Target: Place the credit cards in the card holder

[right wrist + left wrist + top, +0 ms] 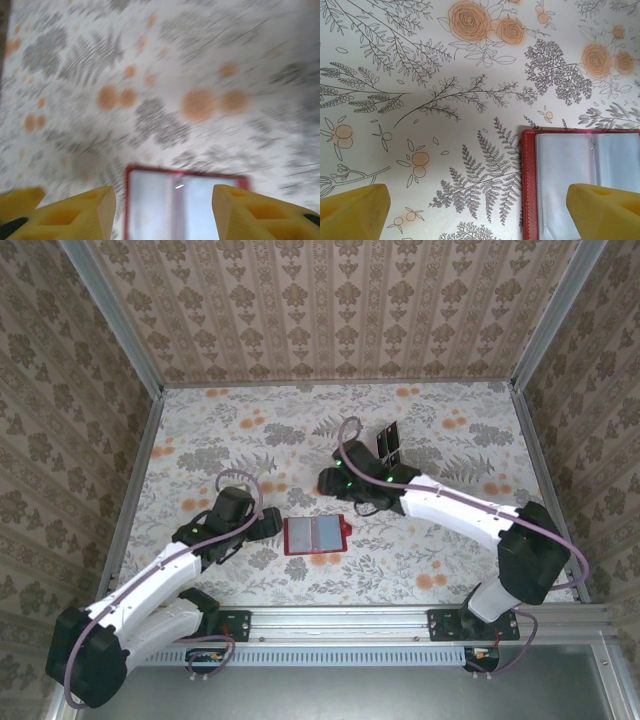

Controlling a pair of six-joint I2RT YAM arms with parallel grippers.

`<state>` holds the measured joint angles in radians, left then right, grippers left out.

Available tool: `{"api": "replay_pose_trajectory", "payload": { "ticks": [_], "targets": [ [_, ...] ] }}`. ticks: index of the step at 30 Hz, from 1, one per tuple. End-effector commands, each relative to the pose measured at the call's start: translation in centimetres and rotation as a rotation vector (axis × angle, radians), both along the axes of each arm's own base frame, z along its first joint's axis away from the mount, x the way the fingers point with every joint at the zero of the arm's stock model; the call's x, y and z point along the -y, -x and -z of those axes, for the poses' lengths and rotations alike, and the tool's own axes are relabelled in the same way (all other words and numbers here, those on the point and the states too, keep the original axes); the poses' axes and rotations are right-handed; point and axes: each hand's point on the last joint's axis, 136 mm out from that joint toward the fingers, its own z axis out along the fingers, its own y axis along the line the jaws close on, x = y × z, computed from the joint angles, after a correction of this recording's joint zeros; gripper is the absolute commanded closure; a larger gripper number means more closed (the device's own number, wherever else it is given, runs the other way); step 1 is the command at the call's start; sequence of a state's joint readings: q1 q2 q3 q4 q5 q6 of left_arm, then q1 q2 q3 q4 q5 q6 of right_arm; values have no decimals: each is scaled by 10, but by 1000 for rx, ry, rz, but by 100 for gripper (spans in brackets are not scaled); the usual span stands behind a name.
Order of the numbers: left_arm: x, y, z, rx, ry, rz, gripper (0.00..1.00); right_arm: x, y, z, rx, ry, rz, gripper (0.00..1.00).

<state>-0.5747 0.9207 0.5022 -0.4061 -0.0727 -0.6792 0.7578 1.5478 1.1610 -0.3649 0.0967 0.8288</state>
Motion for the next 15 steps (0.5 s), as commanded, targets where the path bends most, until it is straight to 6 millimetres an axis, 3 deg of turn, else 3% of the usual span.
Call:
{"api": "replay_pose_trajectory", "payload": {
  "ticks": [1,7,15],
  "targets": [
    [7,-4,-4,18,-6,51,0,56,-9,1,0,212,73,49],
    [11,-3,9,-29,-27,83,0,98,-30,12,-18,419,129,65],
    [11,-3,13,-36,-40,91,0,108,-53,32,-63,572,122,68]
  ]
}}
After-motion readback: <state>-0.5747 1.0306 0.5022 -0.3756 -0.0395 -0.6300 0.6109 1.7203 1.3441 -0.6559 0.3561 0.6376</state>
